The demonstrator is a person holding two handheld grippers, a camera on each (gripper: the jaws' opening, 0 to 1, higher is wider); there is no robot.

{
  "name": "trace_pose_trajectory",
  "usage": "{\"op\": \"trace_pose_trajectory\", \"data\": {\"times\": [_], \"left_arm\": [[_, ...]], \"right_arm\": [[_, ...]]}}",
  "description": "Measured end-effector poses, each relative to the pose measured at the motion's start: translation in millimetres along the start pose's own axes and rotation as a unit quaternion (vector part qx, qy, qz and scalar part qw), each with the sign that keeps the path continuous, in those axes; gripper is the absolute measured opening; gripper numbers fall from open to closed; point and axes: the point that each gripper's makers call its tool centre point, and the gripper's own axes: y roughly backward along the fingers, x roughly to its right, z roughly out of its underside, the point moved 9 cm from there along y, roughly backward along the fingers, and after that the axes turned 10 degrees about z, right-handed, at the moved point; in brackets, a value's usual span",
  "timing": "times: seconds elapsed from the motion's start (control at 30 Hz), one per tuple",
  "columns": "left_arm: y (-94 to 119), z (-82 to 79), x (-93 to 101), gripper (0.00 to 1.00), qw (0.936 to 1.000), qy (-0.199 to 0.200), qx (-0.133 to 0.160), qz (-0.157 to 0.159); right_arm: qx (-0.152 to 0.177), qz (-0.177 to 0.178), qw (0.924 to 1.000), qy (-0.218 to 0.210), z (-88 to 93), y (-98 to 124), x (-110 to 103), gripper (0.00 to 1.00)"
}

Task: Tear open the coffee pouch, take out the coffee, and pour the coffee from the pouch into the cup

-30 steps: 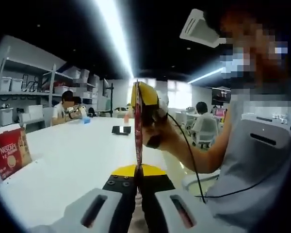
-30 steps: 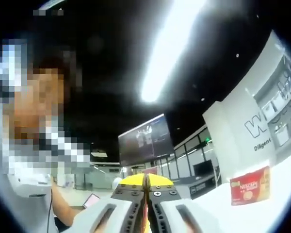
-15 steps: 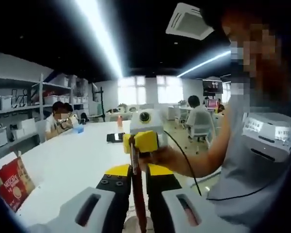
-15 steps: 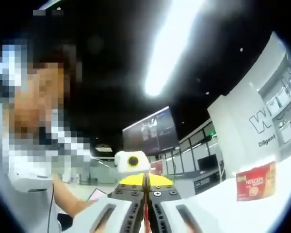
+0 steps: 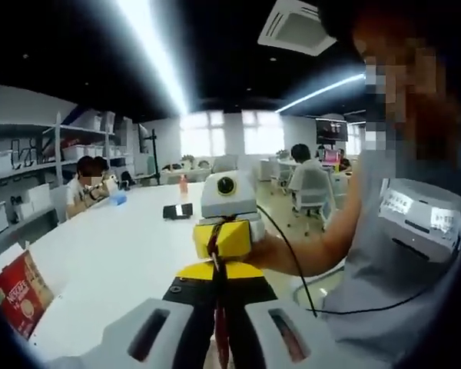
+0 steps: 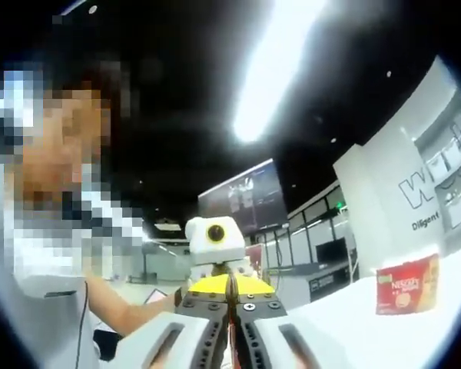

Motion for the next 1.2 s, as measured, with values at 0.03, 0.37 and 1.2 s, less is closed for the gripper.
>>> {"op": "trace_pose_trajectory", "data": {"times": [0.03, 0.37, 1.2], "left_arm": [[0.4, 0.4, -0.6, 0.04, 1.0000, 0.000, 0.003, -0.002], [1.4, 19.8, -3.2, 0.04, 0.9998, 0.003, -0.009, -0.016], [5.8, 65.6, -0.3, 0.11, 0.9981, 0.058, -0.008, -0.022]], "right_arm": [[0.000, 0.001, 1.0000, 0.000, -0.1, 0.1, -0.1, 0.00], [0.003, 0.015, 0.9998, -0.011, 1.4, 3.5, 6.1, 0.00], [0.047, 0.027, 0.9984, -0.014, -18.3, 14.6, 6.3, 0.00]]}}
